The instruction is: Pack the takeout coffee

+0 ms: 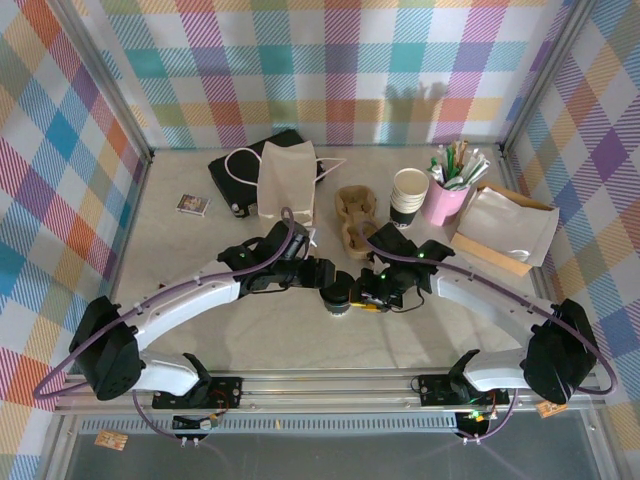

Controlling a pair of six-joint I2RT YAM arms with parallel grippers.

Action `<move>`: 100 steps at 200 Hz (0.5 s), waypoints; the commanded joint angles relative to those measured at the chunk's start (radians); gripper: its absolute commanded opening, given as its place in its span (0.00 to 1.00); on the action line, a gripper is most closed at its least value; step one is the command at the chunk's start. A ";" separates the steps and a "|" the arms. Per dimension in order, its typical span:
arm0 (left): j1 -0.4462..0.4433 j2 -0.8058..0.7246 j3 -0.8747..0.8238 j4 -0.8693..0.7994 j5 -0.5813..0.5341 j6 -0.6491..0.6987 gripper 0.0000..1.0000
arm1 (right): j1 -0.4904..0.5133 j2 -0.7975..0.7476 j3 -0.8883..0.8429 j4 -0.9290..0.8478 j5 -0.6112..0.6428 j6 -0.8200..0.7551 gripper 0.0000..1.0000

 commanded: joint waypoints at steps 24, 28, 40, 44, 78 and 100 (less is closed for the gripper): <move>-0.005 0.016 0.021 -0.032 0.052 0.018 0.53 | 0.005 0.018 -0.023 0.082 0.006 0.052 0.30; -0.005 0.016 0.020 -0.034 0.054 0.016 0.53 | 0.006 0.021 -0.021 0.083 0.006 0.052 0.30; -0.005 0.010 0.015 -0.040 0.056 0.014 0.52 | 0.005 0.027 -0.020 0.086 0.007 0.050 0.30; -0.005 0.010 0.012 -0.044 0.054 0.012 0.53 | 0.005 0.027 -0.020 0.086 0.010 0.050 0.30; -0.005 -0.016 -0.011 -0.053 0.065 -0.005 0.52 | 0.002 0.019 -0.017 0.079 0.028 0.049 0.30; -0.005 -0.032 -0.026 -0.051 0.074 -0.026 0.52 | -0.003 0.019 -0.017 0.069 0.035 0.046 0.30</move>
